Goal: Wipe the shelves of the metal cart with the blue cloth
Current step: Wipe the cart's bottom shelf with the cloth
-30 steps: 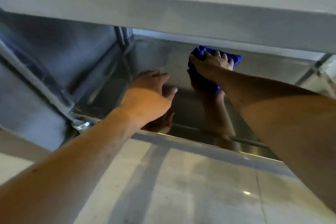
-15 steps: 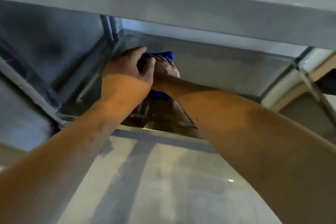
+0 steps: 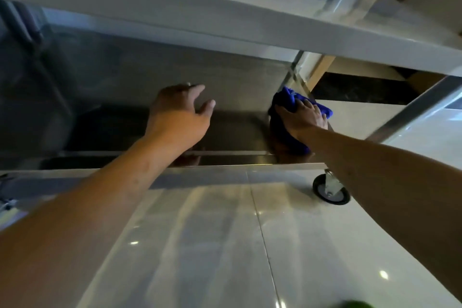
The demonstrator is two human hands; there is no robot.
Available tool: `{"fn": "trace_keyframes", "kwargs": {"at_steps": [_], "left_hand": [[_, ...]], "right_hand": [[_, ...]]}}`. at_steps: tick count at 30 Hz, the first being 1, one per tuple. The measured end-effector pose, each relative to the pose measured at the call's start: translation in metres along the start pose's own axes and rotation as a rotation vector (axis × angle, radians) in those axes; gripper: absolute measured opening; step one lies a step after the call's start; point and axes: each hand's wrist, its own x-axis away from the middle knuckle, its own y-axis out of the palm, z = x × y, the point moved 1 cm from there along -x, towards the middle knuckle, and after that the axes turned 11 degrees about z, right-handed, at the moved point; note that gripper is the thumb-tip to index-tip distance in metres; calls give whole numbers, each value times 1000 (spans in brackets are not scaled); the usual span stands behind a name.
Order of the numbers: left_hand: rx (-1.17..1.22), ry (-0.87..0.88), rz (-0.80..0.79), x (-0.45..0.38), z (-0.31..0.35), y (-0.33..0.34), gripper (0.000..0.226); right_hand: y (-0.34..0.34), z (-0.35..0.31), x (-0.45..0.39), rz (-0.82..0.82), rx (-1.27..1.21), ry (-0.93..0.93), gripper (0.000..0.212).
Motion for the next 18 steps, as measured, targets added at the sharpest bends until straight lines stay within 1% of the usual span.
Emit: {"fn": "trace_keyframes", "kwargs": {"at_steps": [2,4,6,8,11,12,14,17,18], "left_hand": [[6,-31,-24,-2,0,3,54],[27,-56,-17,-1,-5,3,53],[57,-77,-15,3,-13,-4,52],[33,-76,-12,12,-24,-17,52],[-175,44,131,30,-53,-48,53],[-221,56,173,35,-66,-63,53],[-262,34,238,42,-88,-93,53],[-307,-58,381,55,-122,-148,50],[-333,-79,405,59,-129,-163,50]], "right_hand": [[2,-12,10,-15,9,9,75],[8,-35,22,-26,14,-13,76],[18,-69,32,-56,-12,-81,77],[30,-113,44,-91,-34,-173,79],[47,-189,72,-110,-33,-326,77],[52,-217,84,-110,-30,-386,74],[58,-264,108,-132,-34,-492,70],[60,-340,162,-199,-78,-671,68],[59,-358,181,-221,-86,-737,69]]}}
